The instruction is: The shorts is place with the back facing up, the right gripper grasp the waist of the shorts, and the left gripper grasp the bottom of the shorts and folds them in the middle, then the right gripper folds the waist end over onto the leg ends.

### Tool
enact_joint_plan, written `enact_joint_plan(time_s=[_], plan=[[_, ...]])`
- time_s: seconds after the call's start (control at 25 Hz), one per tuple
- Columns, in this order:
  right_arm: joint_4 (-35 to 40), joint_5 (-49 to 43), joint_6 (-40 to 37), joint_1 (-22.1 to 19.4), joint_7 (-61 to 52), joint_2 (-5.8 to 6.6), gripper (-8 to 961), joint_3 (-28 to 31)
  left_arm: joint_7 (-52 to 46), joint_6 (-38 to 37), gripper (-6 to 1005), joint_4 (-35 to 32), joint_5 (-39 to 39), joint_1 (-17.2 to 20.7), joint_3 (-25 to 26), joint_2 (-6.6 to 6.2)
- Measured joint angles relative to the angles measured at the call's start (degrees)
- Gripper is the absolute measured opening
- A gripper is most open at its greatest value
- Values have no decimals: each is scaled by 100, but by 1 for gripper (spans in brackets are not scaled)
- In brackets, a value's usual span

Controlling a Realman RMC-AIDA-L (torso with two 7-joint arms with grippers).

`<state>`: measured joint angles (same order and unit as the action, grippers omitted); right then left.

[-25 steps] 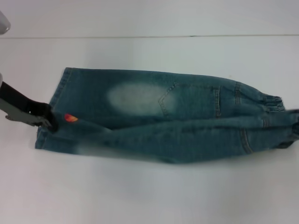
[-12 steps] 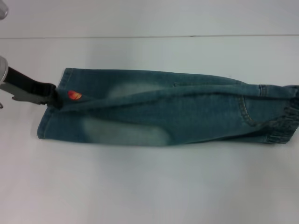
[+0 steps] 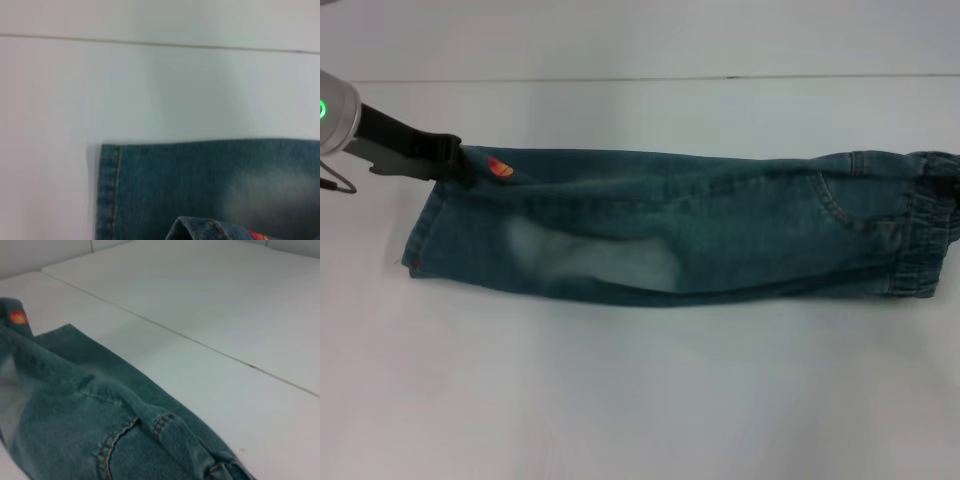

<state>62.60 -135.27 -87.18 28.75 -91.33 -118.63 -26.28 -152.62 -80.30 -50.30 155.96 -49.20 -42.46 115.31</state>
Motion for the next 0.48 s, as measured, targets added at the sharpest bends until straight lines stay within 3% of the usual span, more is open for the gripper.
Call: enact_joint_plan(time_s=[0.48], plan=[[-388, 13, 868, 74, 203, 37, 77, -371, -440, 654, 99, 127, 8, -118, 9, -31]])
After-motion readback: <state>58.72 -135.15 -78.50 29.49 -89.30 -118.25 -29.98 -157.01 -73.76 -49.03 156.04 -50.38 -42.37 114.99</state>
